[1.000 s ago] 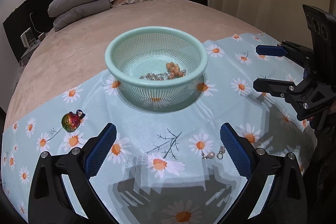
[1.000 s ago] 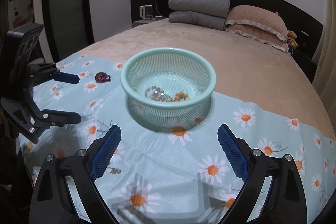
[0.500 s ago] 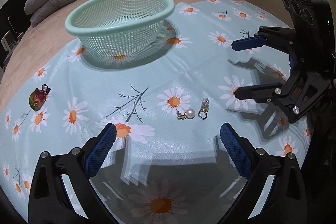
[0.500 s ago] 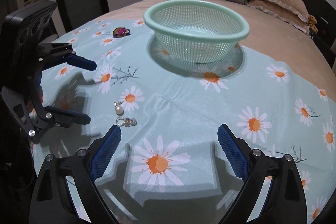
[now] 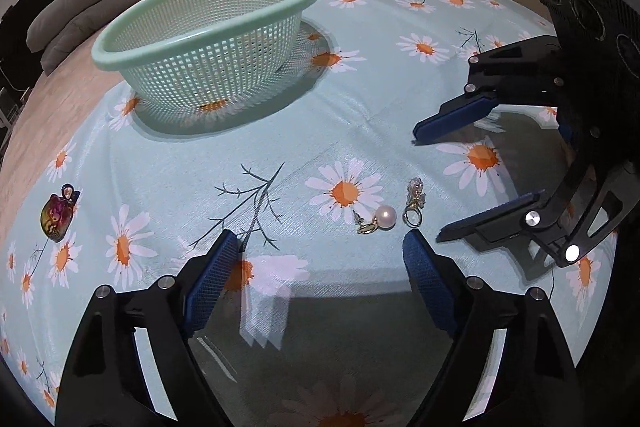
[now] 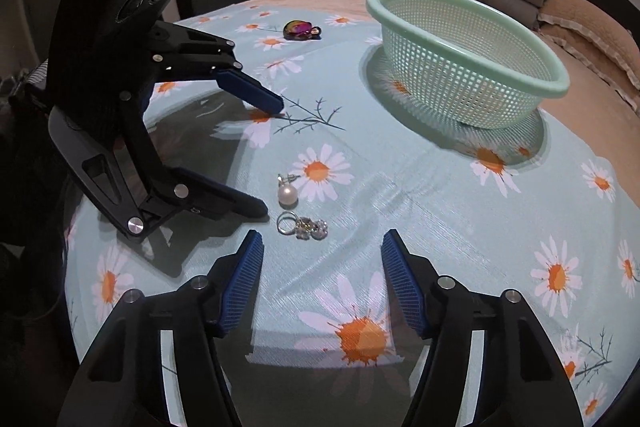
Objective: Organize jewelry
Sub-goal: 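Move both tools back to the last earrings on the sheet, then grasp the last pearl earring with left tool while right tool grasps a silver charm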
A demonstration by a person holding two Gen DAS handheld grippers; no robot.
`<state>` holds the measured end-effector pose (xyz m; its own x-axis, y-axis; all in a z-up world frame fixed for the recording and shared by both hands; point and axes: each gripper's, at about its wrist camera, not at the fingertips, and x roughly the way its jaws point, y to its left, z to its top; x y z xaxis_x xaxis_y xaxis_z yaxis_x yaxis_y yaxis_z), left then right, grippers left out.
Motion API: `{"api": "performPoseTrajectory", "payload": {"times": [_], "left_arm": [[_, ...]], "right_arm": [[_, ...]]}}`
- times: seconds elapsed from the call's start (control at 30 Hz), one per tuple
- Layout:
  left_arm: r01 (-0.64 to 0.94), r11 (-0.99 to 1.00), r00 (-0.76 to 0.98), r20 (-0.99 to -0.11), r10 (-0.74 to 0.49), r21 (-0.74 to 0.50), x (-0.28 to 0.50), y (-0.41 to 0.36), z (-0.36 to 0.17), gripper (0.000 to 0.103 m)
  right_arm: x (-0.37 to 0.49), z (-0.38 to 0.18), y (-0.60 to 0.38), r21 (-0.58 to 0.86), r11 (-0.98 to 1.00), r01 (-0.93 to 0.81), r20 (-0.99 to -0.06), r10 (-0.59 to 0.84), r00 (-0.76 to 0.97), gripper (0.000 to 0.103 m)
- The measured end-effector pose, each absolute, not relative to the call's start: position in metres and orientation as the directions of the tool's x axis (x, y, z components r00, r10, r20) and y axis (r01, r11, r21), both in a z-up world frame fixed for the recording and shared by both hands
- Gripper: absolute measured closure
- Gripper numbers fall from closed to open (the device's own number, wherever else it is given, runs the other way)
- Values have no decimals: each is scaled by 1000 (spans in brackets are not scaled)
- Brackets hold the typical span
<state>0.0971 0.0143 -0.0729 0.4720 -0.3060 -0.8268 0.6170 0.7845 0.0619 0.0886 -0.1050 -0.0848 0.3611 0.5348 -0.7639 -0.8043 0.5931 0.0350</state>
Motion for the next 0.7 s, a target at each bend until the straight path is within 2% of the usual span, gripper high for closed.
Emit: {"api": "performPoseTrajectory", "payload": {"times": [0.1,0.23,0.3,0.33,0.37,0.43,0.47,0.53,0.57,0.7], "left_arm": [[625,778,472,-822,-319,57,100,12,-74,24],[642,763,477,-818,-321,74,101,6,-75,35],[637,768,476,-820,-320,70,102,4,-76,38],[633,771,476,-819,-320,66,103,4,-76,43],[634,771,477,-818,-322,66,102,2,-76,47],[644,763,468,-818,-336,55,100,-3,-75,68],[646,762,463,-819,-340,49,100,-7,-75,73],[643,765,453,-820,-348,30,99,-11,-76,89],[634,773,449,-821,-352,16,99,-13,-77,91],[570,821,455,-820,-347,-31,96,-12,-77,91]], "right_arm": [[91,-84,-98,39,570,-820,-765,545,343,58],[91,-87,-91,39,539,-841,-775,548,315,78],[92,-88,-93,41,554,-831,-778,540,321,83],[93,-87,-95,53,563,-825,-778,541,319,89],[94,-87,-99,64,570,-819,-780,541,315,90],[92,-87,-105,69,577,-814,-781,539,316,90],[91,-87,-109,71,580,-812,-781,539,316,90],[88,-86,-118,78,593,-801,-779,538,322,90],[87,-86,-122,84,603,-794,-777,538,326,90],[85,-85,-141,120,641,-758,-763,548,343,90]]}}
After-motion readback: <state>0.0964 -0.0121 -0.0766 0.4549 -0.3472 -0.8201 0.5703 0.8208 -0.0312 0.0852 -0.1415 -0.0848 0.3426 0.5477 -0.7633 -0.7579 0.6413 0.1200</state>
